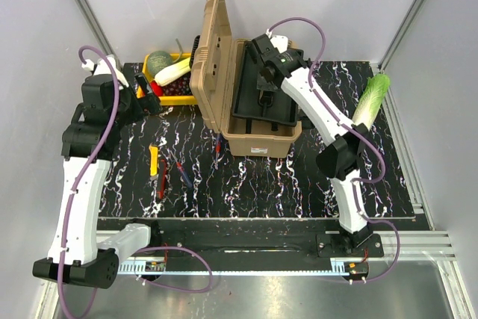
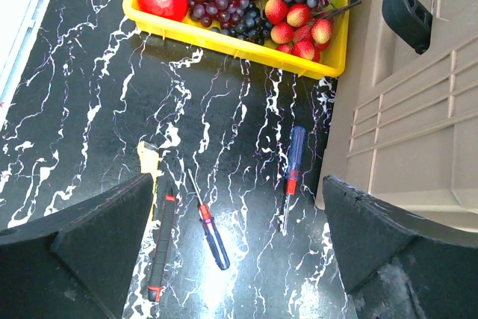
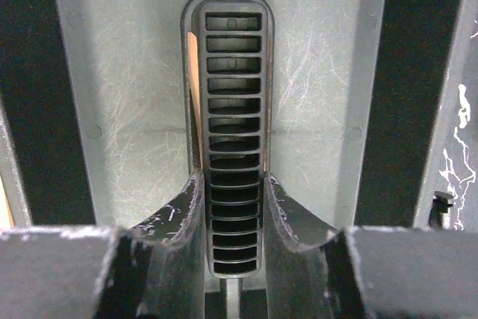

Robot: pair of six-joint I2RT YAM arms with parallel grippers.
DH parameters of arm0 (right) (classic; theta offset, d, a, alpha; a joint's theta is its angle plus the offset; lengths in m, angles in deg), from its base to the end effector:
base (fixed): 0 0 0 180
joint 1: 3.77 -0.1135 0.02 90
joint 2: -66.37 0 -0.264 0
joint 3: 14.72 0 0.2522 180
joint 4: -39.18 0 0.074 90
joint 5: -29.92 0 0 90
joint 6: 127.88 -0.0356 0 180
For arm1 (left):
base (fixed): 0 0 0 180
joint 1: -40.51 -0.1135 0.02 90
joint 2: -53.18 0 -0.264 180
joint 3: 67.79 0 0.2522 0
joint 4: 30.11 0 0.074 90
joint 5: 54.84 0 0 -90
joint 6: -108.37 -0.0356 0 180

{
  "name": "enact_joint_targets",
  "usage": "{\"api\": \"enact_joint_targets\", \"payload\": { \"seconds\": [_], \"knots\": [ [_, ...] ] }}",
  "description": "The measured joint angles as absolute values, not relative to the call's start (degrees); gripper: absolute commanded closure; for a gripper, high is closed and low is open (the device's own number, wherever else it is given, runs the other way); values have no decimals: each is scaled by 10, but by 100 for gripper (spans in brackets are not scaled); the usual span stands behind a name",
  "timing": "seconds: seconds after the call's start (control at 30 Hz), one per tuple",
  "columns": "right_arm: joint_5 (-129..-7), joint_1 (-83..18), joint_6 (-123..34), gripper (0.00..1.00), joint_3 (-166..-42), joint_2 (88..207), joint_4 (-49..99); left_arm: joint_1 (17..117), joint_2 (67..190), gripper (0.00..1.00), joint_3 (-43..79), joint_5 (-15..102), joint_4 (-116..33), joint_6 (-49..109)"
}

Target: Pack the tool kit

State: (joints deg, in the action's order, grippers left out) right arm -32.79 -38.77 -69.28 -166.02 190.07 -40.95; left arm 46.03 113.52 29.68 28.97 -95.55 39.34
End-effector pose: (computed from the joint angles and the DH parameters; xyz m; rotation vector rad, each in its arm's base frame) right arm 0.3815 0.2472 0.3661 0.1194 2.3510 -0.0409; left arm 0.1862 -0.0141 0.4433 -0.3437 2.0375 -0.1739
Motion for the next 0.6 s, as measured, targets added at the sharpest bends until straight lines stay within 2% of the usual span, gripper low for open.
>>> {"api": "enact_joint_targets", "payload": {
  "seconds": [0.6],
  "knots": [
    [-339,-402,-663,100,-1676,1977,-406,460,1128,1,281,290,-952,394]
  ]
}}
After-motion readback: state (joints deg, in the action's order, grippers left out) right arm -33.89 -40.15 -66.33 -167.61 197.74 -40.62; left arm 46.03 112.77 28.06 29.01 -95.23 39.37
